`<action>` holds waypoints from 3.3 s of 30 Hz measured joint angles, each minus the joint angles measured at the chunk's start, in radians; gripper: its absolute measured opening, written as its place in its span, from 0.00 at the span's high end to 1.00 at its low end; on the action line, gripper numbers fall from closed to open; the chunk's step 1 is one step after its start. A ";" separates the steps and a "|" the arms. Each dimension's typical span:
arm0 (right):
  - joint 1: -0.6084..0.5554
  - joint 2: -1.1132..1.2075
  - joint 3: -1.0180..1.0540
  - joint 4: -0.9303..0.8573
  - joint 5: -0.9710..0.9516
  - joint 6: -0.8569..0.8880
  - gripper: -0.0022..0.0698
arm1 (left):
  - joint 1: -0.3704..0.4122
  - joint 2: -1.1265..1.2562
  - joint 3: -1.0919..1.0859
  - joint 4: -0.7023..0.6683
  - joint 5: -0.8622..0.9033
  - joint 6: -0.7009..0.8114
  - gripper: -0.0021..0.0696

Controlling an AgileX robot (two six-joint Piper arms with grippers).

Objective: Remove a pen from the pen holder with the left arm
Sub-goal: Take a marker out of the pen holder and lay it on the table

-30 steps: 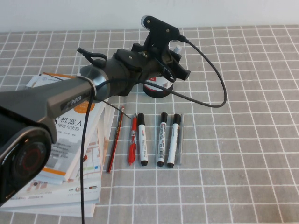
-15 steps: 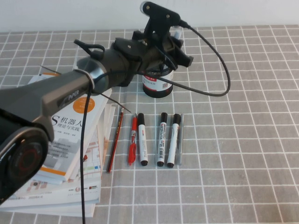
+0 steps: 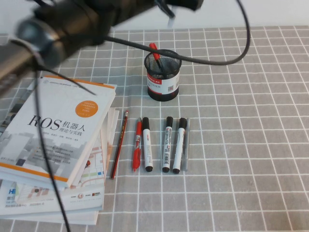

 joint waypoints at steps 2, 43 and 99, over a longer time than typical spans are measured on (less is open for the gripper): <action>0.000 0.000 0.000 0.000 0.000 0.000 0.99 | 0.000 -0.061 0.000 0.049 0.069 -0.059 0.83; 0.000 0.000 0.000 0.000 0.000 0.000 0.99 | 0.116 0.114 0.016 0.997 1.039 -1.413 0.83; 0.000 0.000 0.000 0.000 0.000 0.000 0.99 | 0.171 0.044 -0.032 1.022 1.042 -1.355 0.73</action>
